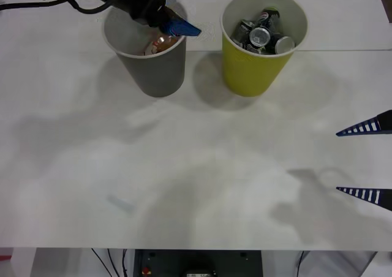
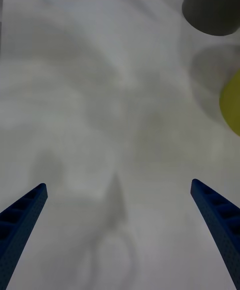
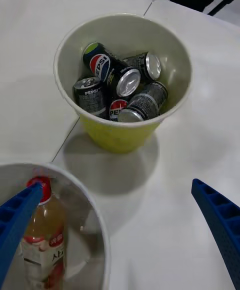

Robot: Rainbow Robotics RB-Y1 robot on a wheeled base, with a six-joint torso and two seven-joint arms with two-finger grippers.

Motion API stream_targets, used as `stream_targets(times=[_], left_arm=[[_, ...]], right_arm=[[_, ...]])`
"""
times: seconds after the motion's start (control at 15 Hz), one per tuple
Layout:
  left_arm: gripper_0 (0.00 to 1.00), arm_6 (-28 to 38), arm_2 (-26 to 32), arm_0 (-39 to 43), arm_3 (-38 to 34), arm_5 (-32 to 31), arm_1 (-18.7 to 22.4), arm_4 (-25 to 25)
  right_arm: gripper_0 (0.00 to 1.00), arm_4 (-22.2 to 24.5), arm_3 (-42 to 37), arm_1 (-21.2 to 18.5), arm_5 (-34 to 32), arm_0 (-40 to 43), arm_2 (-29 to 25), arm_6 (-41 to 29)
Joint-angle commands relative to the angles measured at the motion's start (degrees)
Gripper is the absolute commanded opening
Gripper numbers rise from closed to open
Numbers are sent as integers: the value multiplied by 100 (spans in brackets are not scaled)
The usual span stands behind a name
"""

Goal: Put the can into the green bin and the plastic bottle into the gray bin

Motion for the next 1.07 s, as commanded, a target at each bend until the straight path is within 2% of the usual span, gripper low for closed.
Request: stream_targets(times=[0.07, 0.2, 0.4, 0.67, 0.87, 1.07], left_arm=[[100, -104, 260, 697, -804, 34, 635, 391], [100, -403, 691, 1339, -1253, 42, 889, 593], [100, -1036, 1482, 2402, -1718, 42, 1065, 892], [100, -2117, 2282, 3668, -2211, 34, 1338, 1199], [100, -3022, 2941, 4775, -2632, 7, 1338, 1331], [100, -3840, 3512, 5540, -2966, -423, 1329, 1366]], right_arm=[[100, 0, 0, 0, 0, 0, 0, 0], [100, 0, 0, 0, 0, 0, 0, 0], [100, 0, 0, 0, 0, 0, 0, 0], [100, 0, 0, 0, 0, 0, 0, 0], [100, 0, 0, 0, 0, 0, 0, 0], [100, 0, 0, 0, 0, 0, 0, 0]])
